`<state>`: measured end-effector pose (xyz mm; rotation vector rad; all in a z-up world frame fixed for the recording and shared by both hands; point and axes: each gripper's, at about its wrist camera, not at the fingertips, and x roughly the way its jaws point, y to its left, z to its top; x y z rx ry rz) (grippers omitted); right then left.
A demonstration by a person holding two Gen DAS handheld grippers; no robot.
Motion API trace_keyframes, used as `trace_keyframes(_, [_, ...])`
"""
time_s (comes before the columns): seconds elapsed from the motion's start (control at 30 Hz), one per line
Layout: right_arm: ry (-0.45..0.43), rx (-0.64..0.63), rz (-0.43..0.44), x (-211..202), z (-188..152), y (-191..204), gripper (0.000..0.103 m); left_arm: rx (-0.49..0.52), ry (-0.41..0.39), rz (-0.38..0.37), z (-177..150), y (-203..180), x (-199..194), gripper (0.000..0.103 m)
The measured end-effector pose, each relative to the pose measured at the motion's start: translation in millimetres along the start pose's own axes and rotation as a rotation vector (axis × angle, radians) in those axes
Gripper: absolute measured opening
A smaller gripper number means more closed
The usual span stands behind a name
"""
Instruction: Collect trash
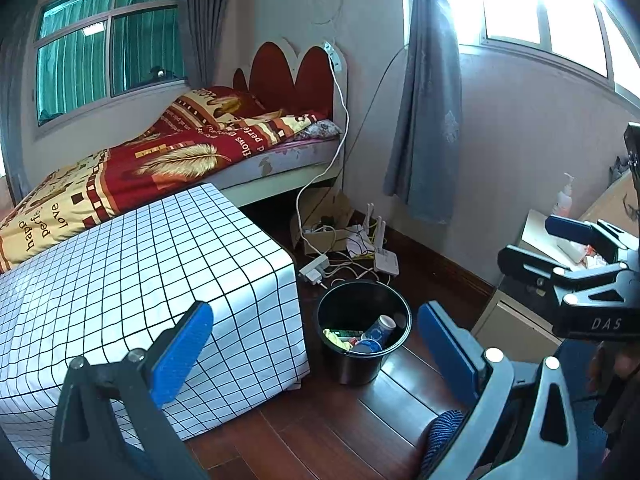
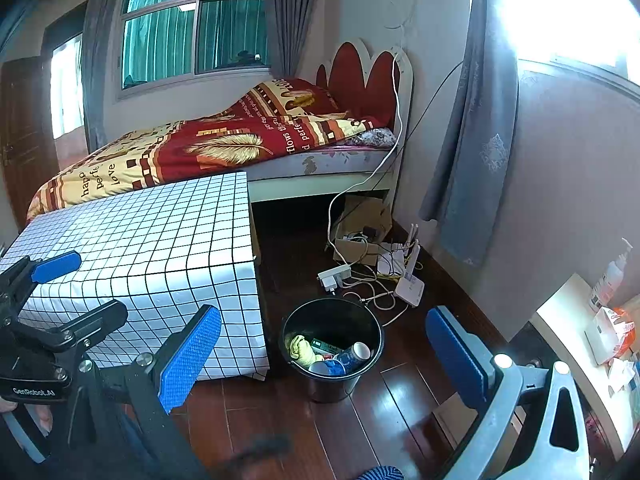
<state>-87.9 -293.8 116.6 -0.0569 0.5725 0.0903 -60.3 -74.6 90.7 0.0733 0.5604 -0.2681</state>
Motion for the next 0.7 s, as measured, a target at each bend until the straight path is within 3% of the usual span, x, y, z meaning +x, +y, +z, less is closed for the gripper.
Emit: trace_keyframes(0.7, [0.012,-0.006,0.002,5.6,-5.6,-1.5,0.103,0.013,0.008,0.007,-4.1,5.2,6.6,0.103])
